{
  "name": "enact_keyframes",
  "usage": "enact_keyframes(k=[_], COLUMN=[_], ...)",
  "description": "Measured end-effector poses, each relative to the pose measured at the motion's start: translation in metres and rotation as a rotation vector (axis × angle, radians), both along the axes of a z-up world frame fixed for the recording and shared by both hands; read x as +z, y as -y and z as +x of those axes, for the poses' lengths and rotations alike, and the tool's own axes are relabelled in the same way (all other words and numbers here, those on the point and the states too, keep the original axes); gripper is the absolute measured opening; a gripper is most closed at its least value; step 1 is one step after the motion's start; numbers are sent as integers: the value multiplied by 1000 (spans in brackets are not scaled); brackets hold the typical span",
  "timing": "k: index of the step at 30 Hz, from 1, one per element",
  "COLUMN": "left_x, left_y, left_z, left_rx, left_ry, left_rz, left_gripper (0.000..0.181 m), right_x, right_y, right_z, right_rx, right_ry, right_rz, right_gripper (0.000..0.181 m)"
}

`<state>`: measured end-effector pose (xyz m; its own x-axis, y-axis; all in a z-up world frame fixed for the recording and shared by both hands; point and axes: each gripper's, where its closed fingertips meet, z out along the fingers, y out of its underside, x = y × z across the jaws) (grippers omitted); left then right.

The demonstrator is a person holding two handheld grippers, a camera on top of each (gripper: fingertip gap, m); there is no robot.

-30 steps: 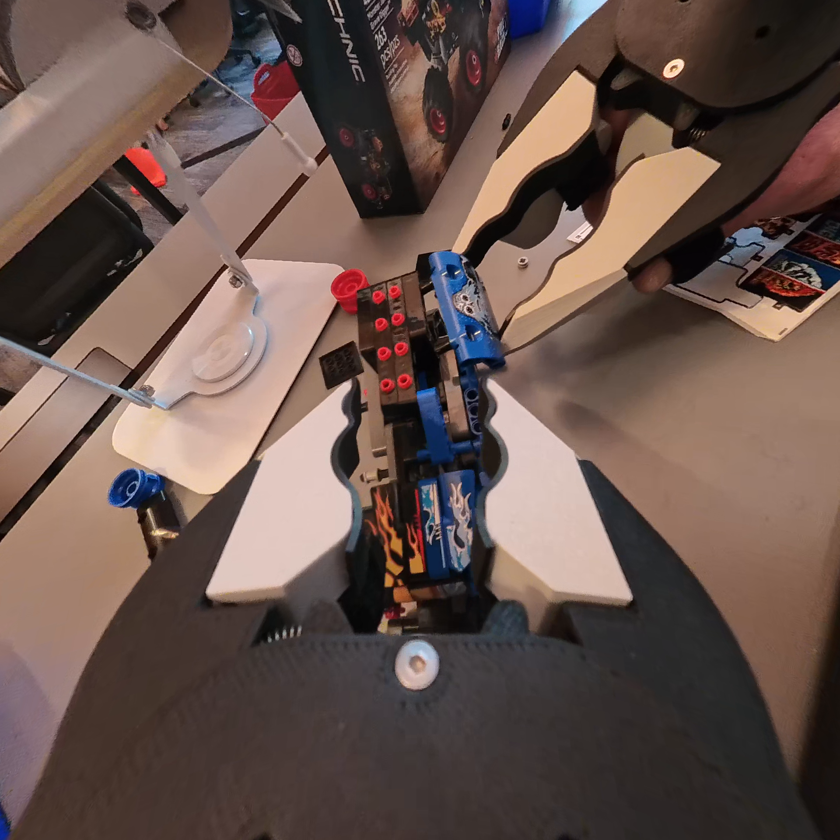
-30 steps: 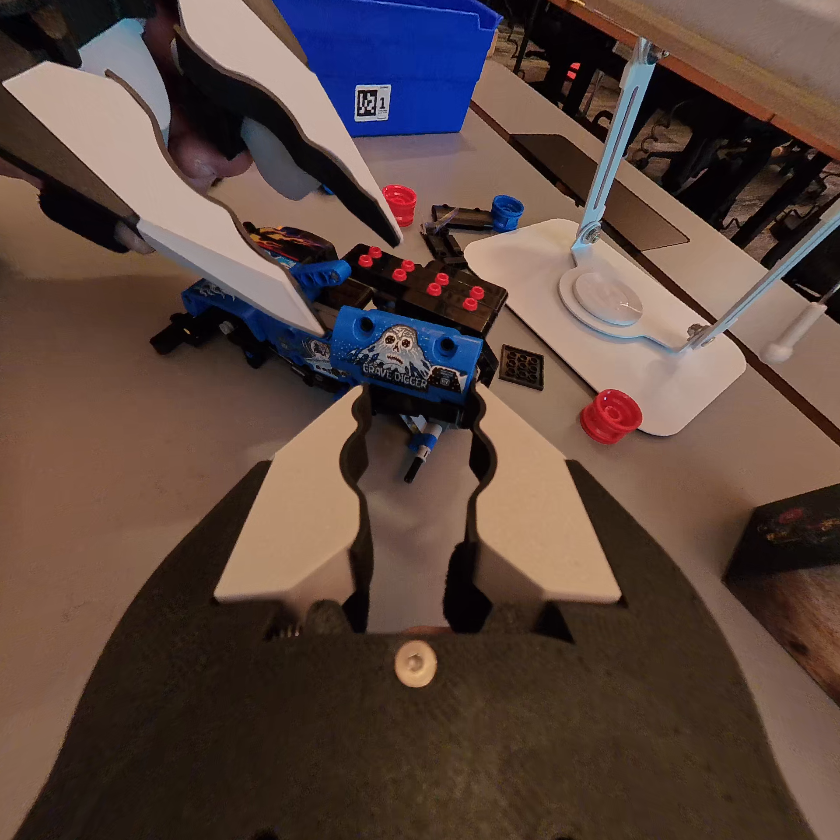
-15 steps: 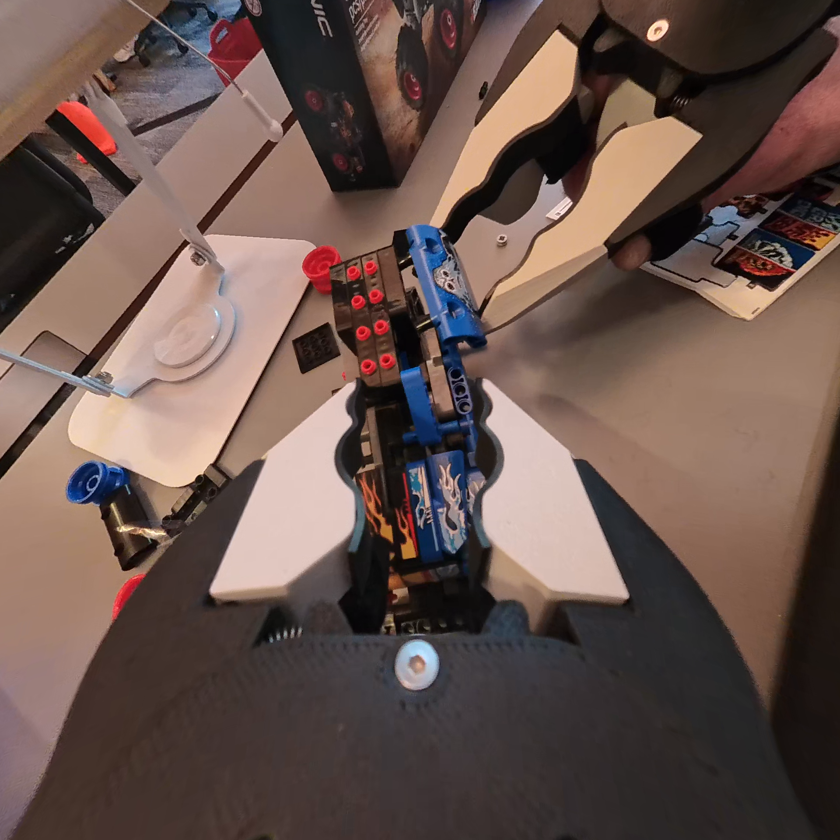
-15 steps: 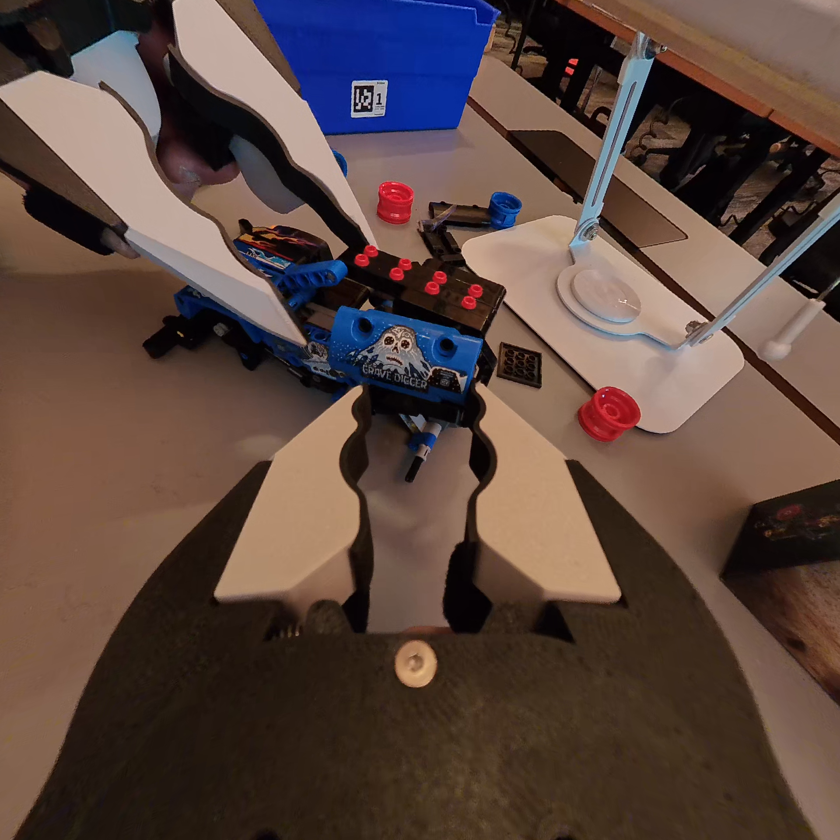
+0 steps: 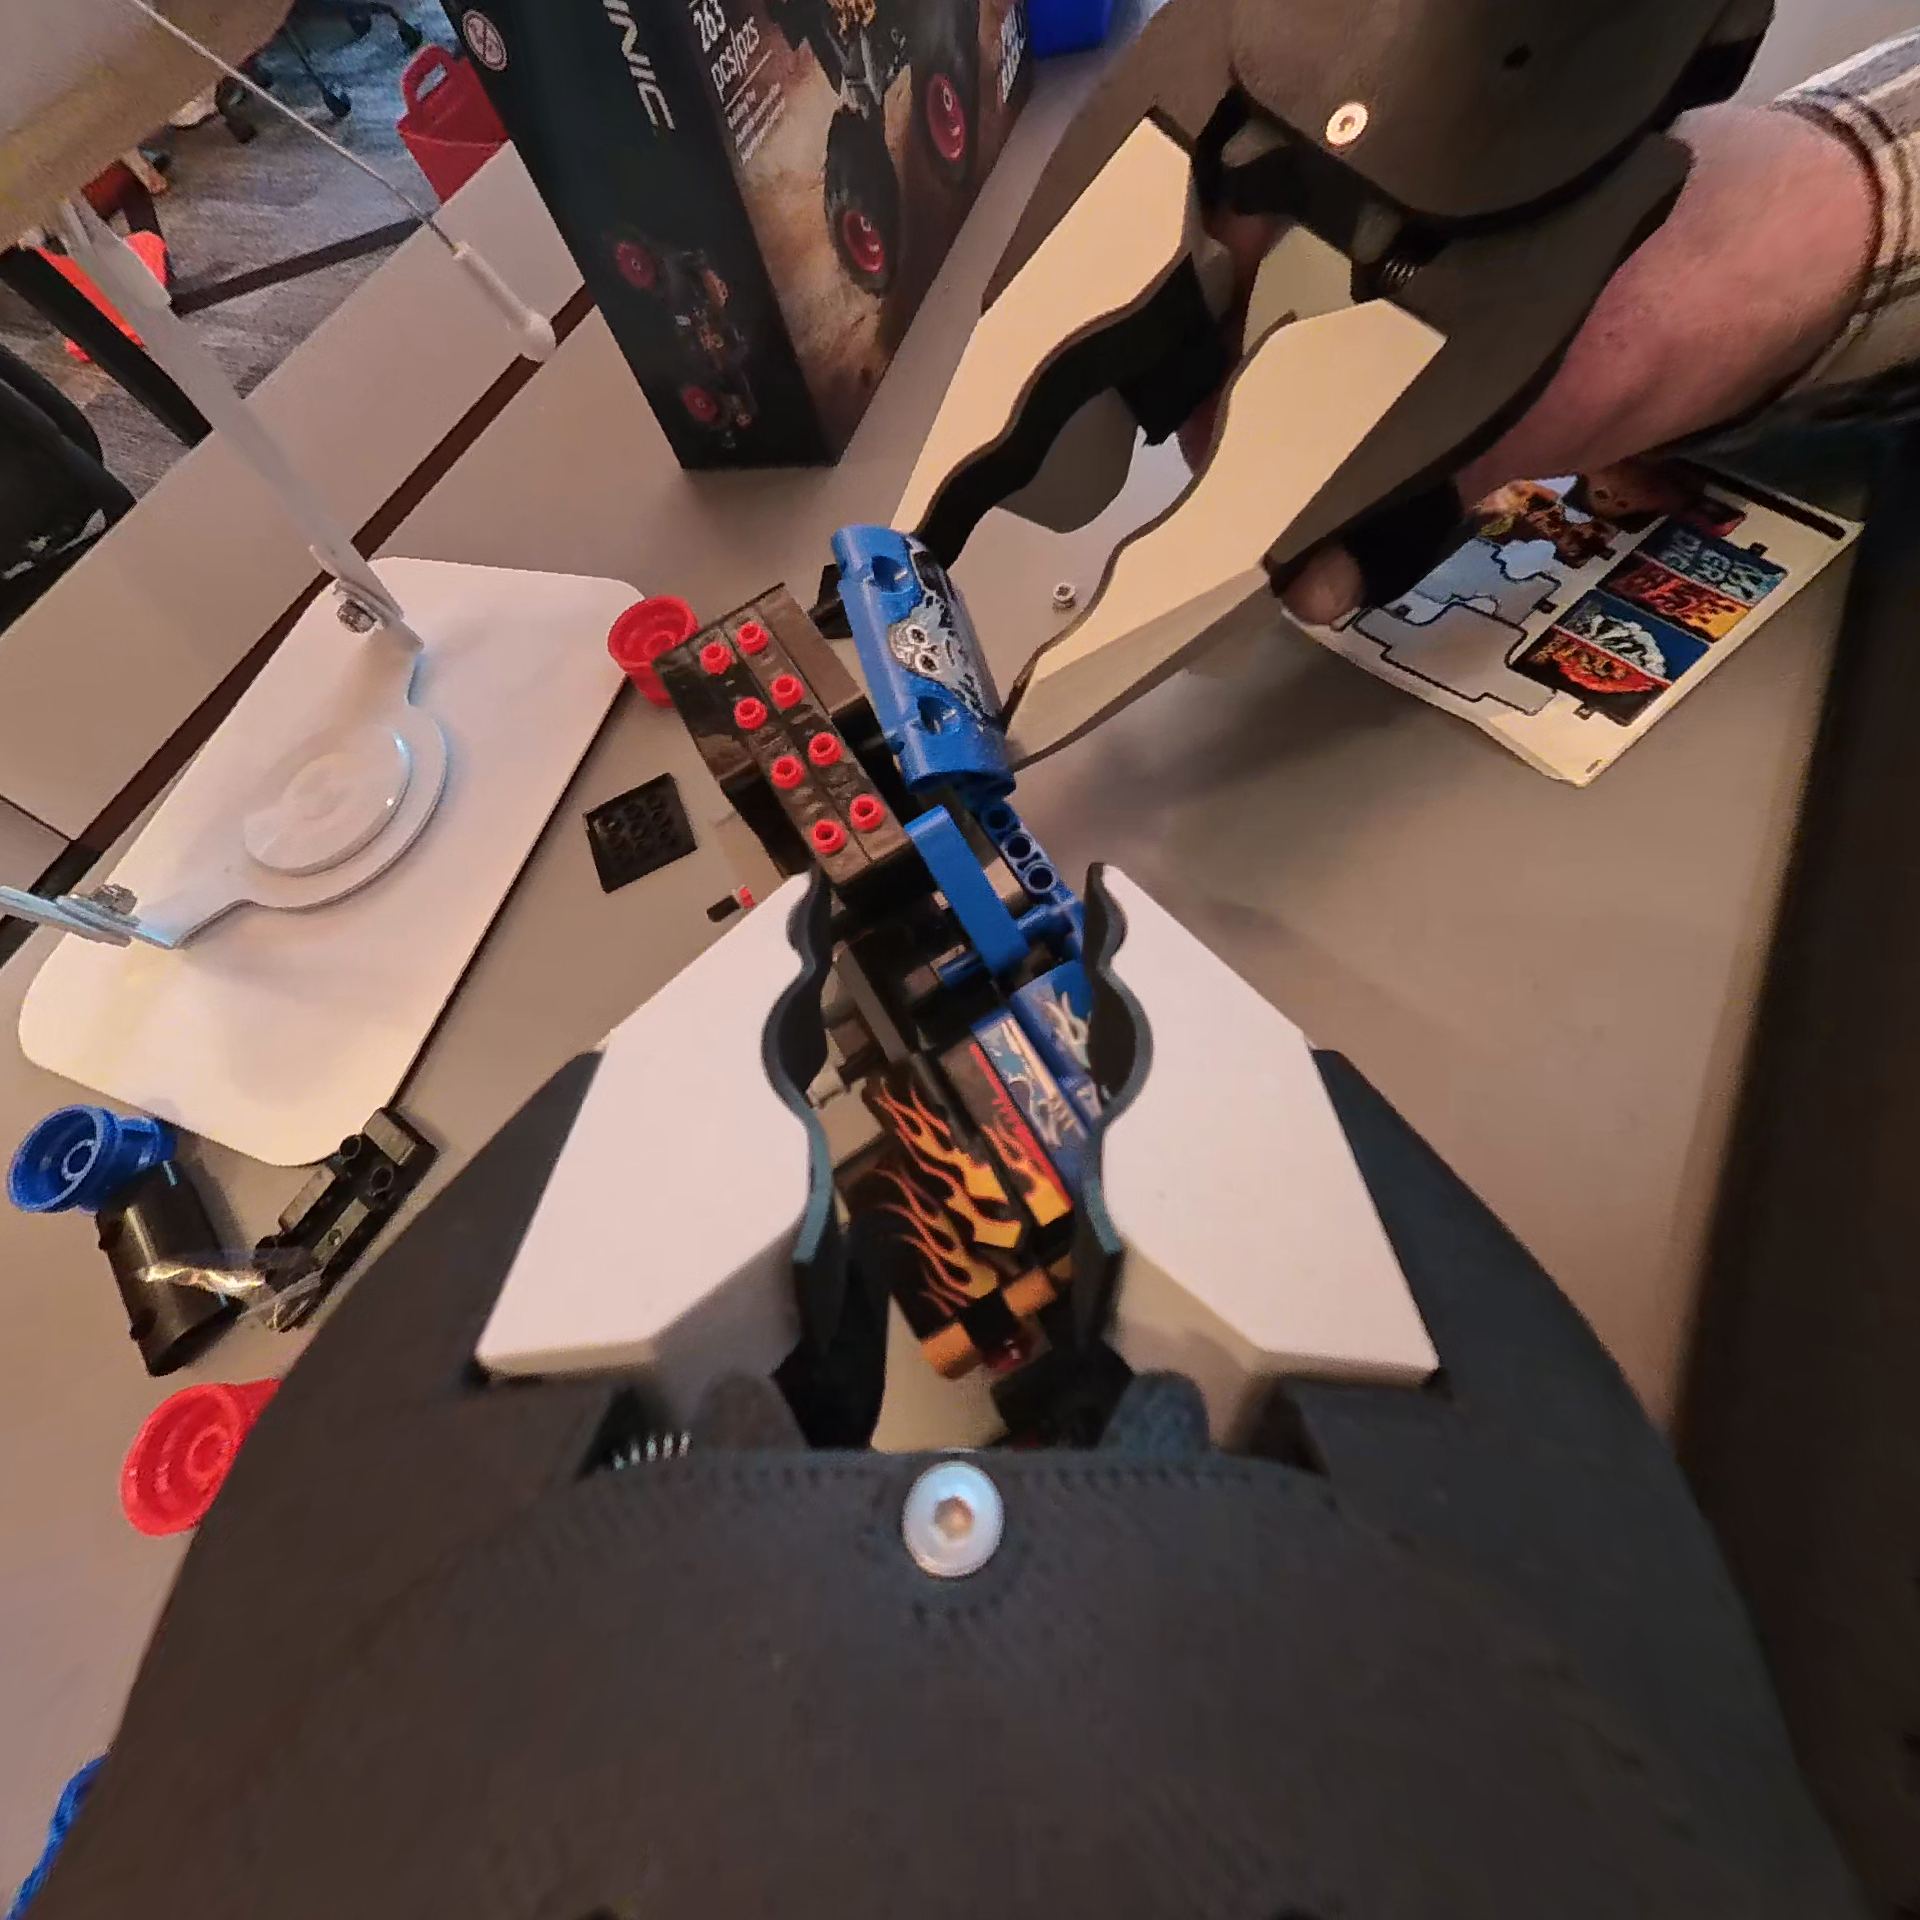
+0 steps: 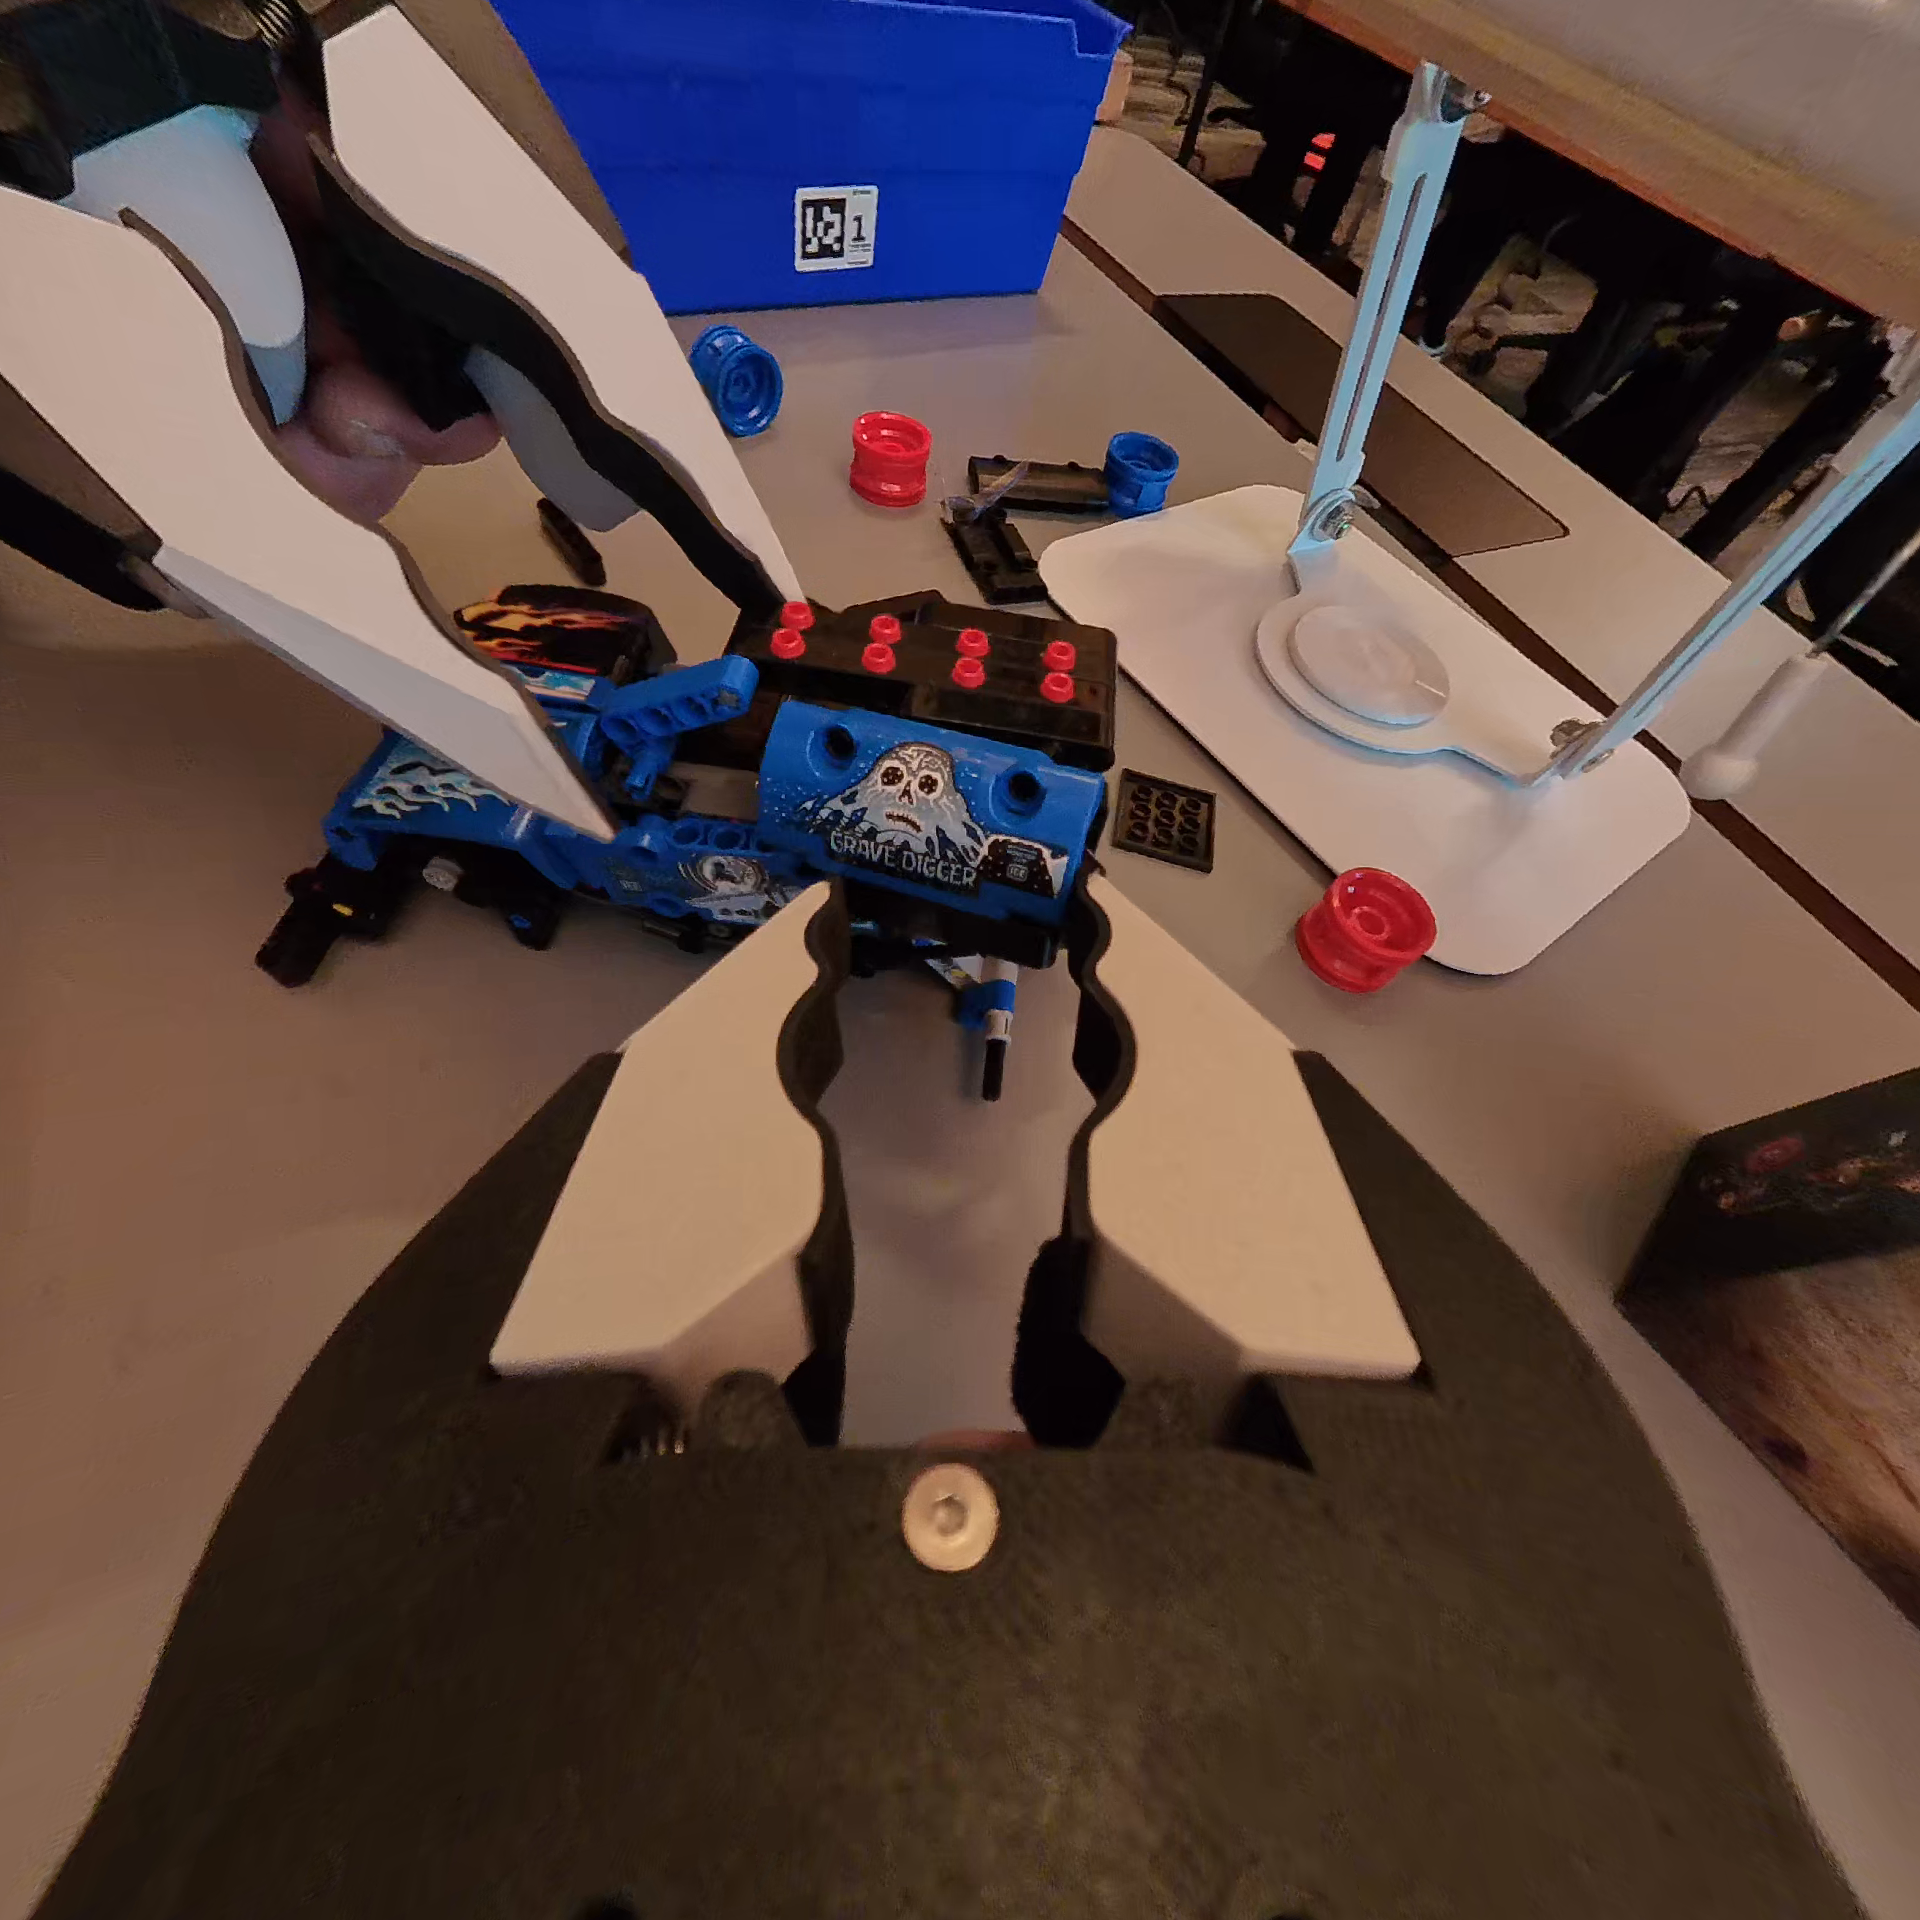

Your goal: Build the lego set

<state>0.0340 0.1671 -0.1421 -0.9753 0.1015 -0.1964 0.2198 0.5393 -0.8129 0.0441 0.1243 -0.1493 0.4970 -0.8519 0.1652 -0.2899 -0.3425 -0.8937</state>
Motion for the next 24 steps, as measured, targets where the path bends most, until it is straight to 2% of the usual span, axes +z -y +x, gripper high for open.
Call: enact_keyframes(k=[7, 24], left_x=[1, -3], left_y=[0, -1], left_z=[-4, -6], left_rx=[-3, -11], left_ry=[-58, -61], left_rz=[-4, 7], left_gripper=[45, 43], right_x=[2, 5], right_y=[0, 0], right_z=[-3, -5], right_rx=[24, 49], right_ry=[0, 15], right_rz=[8, 6], right_gripper=[41, 41])
